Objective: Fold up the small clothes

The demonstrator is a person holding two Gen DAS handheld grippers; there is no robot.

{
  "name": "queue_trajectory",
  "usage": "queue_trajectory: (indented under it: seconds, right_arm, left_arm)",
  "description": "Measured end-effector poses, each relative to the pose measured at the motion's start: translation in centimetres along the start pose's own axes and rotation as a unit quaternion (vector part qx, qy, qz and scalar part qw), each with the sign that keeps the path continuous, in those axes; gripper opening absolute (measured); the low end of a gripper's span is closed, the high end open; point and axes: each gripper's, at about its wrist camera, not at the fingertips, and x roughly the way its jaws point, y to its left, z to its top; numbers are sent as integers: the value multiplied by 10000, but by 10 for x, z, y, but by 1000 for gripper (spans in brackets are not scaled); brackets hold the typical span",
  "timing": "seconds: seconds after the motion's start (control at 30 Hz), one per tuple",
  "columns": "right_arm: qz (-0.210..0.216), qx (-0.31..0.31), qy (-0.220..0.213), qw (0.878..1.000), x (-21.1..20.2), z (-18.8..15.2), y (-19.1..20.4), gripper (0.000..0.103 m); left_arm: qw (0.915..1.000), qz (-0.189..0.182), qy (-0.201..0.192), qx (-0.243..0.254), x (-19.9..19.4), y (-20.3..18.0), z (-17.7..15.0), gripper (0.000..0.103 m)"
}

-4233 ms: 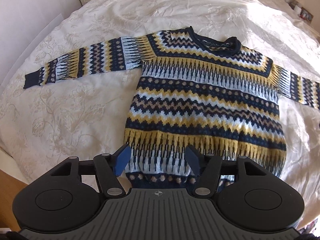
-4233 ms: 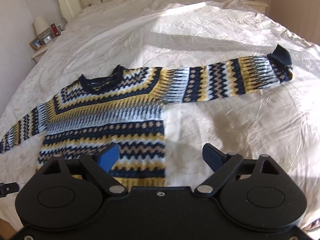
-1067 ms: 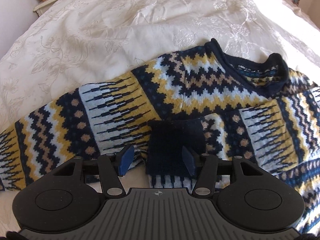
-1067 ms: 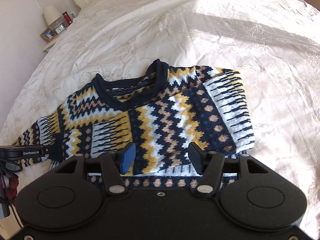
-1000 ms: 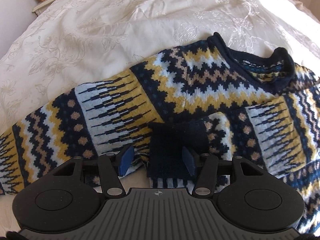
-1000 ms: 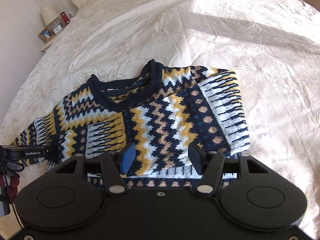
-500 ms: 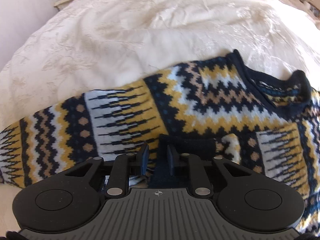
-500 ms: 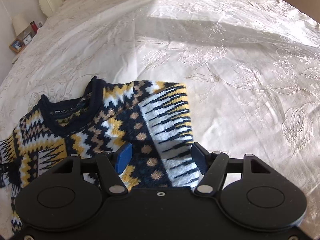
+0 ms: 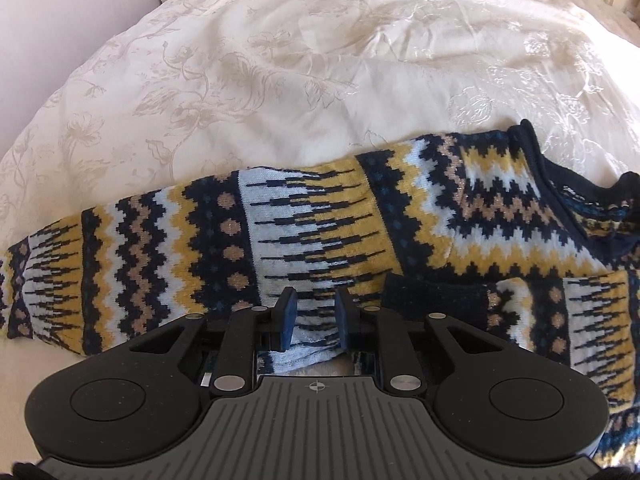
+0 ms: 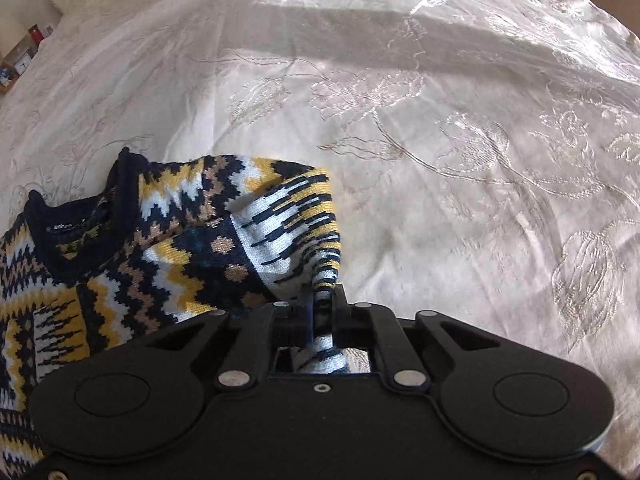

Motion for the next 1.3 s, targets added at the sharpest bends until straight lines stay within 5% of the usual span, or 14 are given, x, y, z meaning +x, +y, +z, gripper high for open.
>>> queue_trajectory:
  seconds: [0.17, 0.23, 0.43, 0.57, 0.67, 0.83, 1.07, 1.3]
  right_arm:
    - [-169, -48, -39, 9998, -1, -1, 5, 18]
    - [-242, 58, -108, 9996, -7, -1, 3, 43]
    - [-56, 48, -496, 9987, -56, -12, 10, 72]
    - [284, -92, -732, 9969, -90, -33, 28, 80]
    - [563, -97, -741, 9956, -108, -49, 37, 83]
    - [1026, -155, -704, 9921, -124, -72, 48, 99]
    - [1476, 58, -349, 9884, -126, -102, 50, 103]
    - [1717, -170, -77, 9850, -126, -125, 67, 103]
  left_arm:
    - [9993, -167, -162, 295, -15, -19, -3, 22]
    - [9986, -253, -155, 429, -15, -30, -4, 24]
    - [9951, -490, -18, 860, -1, -60, -13, 29]
    - [9927, -31, 10, 1209, 22, -76, -18, 34]
    - [9907, 345, 7, 1313, 26, -82, -17, 53]
    - [9934, 217, 98, 1120, 14, -74, -14, 54]
    - [9933, -948, 328, 571, -11, -32, -36, 54]
    - [9947, -993, 124, -245, -44, 28, -72, 55]
